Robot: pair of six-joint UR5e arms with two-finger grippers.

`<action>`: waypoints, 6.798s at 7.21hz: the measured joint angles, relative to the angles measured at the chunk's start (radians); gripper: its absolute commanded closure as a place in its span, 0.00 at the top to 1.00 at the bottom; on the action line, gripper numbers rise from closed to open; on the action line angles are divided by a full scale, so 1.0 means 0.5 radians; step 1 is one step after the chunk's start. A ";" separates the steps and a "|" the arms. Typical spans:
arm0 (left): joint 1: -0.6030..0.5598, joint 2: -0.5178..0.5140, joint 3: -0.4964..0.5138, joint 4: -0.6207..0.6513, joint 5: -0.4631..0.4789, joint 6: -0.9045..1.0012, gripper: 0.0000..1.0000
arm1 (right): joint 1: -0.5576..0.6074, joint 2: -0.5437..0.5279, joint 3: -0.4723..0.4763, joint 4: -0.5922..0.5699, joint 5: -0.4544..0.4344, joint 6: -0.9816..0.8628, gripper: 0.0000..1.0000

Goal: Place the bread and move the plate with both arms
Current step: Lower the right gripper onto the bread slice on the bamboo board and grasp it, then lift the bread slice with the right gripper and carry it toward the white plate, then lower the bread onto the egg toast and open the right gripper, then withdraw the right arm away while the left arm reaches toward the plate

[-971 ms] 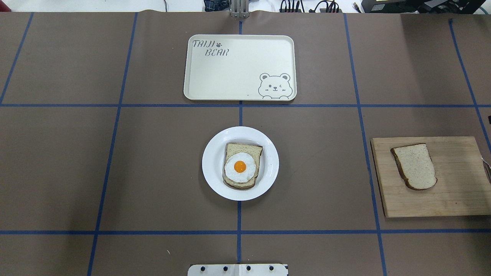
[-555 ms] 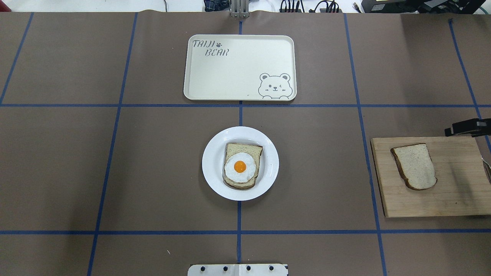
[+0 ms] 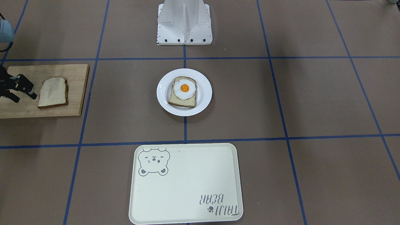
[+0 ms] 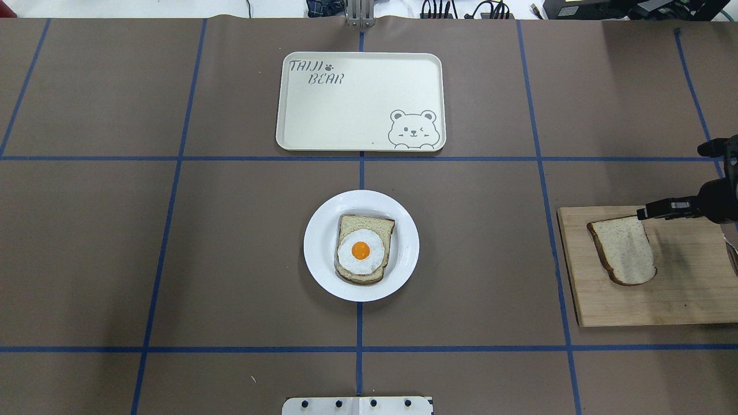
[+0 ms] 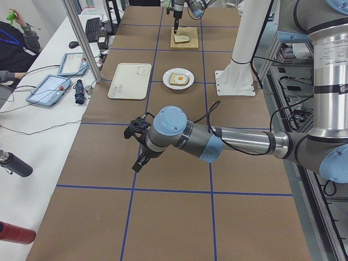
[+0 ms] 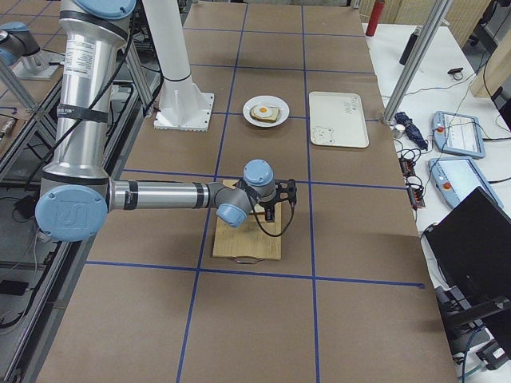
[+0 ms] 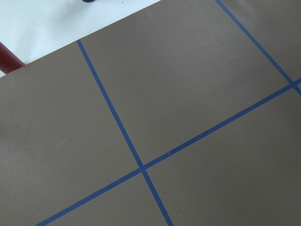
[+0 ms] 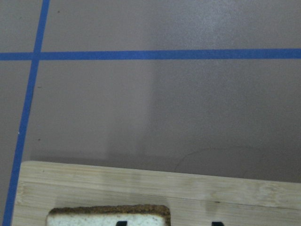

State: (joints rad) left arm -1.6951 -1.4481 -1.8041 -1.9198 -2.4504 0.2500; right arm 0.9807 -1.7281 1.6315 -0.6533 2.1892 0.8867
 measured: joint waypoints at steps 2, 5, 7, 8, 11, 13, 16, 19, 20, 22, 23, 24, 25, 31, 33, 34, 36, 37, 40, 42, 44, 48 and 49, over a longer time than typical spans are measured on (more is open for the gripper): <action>0.000 0.000 -0.002 -0.001 0.000 0.000 0.99 | -0.050 0.007 -0.013 0.008 -0.008 0.002 0.62; 0.000 0.000 -0.002 -0.001 0.001 -0.002 0.99 | -0.094 -0.001 -0.015 0.008 -0.015 -0.010 0.35; 0.000 0.000 -0.001 -0.001 0.001 -0.005 0.99 | -0.114 -0.011 -0.019 0.006 -0.020 -0.013 0.35; 0.000 -0.001 -0.001 -0.001 0.001 -0.006 0.99 | -0.125 -0.016 -0.019 0.004 -0.023 -0.014 0.10; 0.000 -0.004 -0.004 -0.001 0.001 -0.006 0.99 | -0.149 -0.017 -0.015 0.002 -0.022 -0.019 0.00; 0.000 -0.004 -0.004 -0.001 0.000 -0.006 0.99 | -0.136 -0.012 0.018 0.003 0.050 -0.028 0.00; 0.000 -0.004 0.001 -0.001 0.001 -0.008 0.99 | 0.003 -0.004 0.070 0.003 0.260 -0.034 0.00; 0.000 -0.009 0.003 0.003 -0.001 -0.009 0.98 | 0.313 0.047 0.150 0.006 0.676 0.024 0.00; 0.000 -0.010 0.004 0.004 -0.002 -0.009 0.99 | 0.349 0.126 0.164 0.007 0.721 0.183 0.00; 0.000 -0.013 0.005 0.010 -0.002 -0.010 0.99 | 0.275 0.390 0.188 0.009 0.666 0.670 0.00; 0.001 -0.015 0.006 0.014 -0.002 -0.016 0.99 | 0.144 0.495 0.227 0.008 0.509 0.925 0.00; 0.002 -0.018 0.007 0.011 -0.002 -0.042 0.99 | -0.022 0.596 0.272 0.005 0.299 1.171 0.00; 0.003 -0.020 0.008 0.002 -0.002 -0.079 0.98 | -0.192 0.689 0.310 -0.001 0.090 1.384 0.00; 0.001 -0.020 0.010 -0.002 -0.003 -0.110 0.99 | -1.118 0.986 0.321 -0.263 -0.956 1.658 0.00; 0.001 -0.019 0.014 0.001 -0.002 -0.114 0.99 | -1.205 1.128 0.242 -0.397 -1.052 1.617 0.00; 0.001 -0.017 0.017 0.002 -0.002 -0.117 0.99 | -1.205 1.152 0.205 -0.415 -1.068 1.540 0.00; 0.001 -0.012 0.018 0.002 -0.002 -0.122 0.99 | -1.146 1.166 0.144 -0.420 -1.068 1.399 0.00; 0.000 -0.011 0.019 0.002 -0.002 -0.124 0.99 | -1.130 1.168 0.130 -0.419 -1.068 1.362 0.04; 0.000 -0.009 0.018 0.002 -0.002 -0.126 0.98 | -1.117 1.192 0.116 -0.427 -1.073 1.373 1.00; 0.000 -0.010 0.016 0.001 -0.002 -0.132 0.98 | -1.015 1.205 0.152 -0.496 -0.984 1.380 1.00; 0.001 -0.014 0.004 -0.003 -0.004 -0.134 0.97 | -0.726 1.212 0.274 -0.803 -0.656 1.227 1.00; 0.087 -0.088 -0.038 -0.038 -0.182 -0.477 0.98 | 0.017 1.049 0.344 -1.505 -0.151 0.095 1.00; 0.179 -0.111 -0.041 -0.098 -0.202 -0.702 0.98 | 0.194 0.895 0.335 -1.545 -0.073 -0.293 1.00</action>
State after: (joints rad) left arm -1.6056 -1.5034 -1.8245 -1.9689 -2.5516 -0.1010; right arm 1.0778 -1.2804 1.7993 -1.4259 2.1527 0.7401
